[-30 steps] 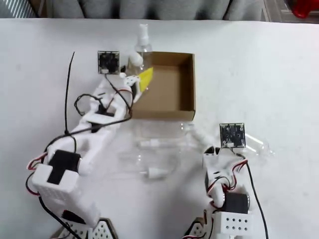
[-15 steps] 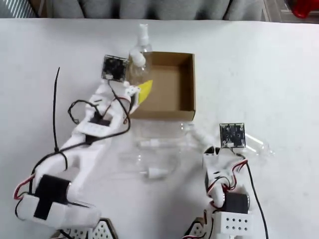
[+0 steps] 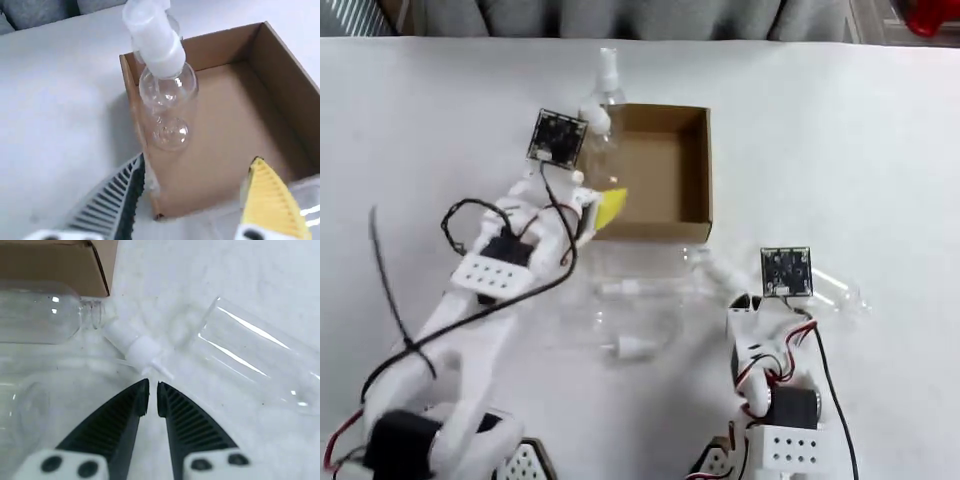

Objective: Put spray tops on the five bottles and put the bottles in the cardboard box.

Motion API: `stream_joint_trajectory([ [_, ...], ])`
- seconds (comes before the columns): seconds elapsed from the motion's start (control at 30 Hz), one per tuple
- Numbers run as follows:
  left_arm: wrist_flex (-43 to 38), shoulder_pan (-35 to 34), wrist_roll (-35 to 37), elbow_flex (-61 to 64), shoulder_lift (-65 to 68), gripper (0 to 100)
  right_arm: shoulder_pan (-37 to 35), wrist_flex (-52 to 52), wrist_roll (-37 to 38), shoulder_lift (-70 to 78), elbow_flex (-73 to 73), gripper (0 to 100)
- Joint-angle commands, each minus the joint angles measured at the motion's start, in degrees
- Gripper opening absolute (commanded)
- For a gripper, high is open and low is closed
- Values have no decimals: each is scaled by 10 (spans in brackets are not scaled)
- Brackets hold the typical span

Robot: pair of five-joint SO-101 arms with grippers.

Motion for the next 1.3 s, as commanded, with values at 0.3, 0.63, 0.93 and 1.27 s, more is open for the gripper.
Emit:
stream_joint_trajectory([
  [0.3,329,15,-2,11,-155,308,3,4,7,4,6,17],
  [0.63,342,8,11,129,-205,208,3,4,8,4,6,17],
  [0.93,378,-92,14,183,-266,75,4,5,8,4,6,17],
  [1.27,377,-247,13,285,-385,76,7,0,8,0,6,18],
])
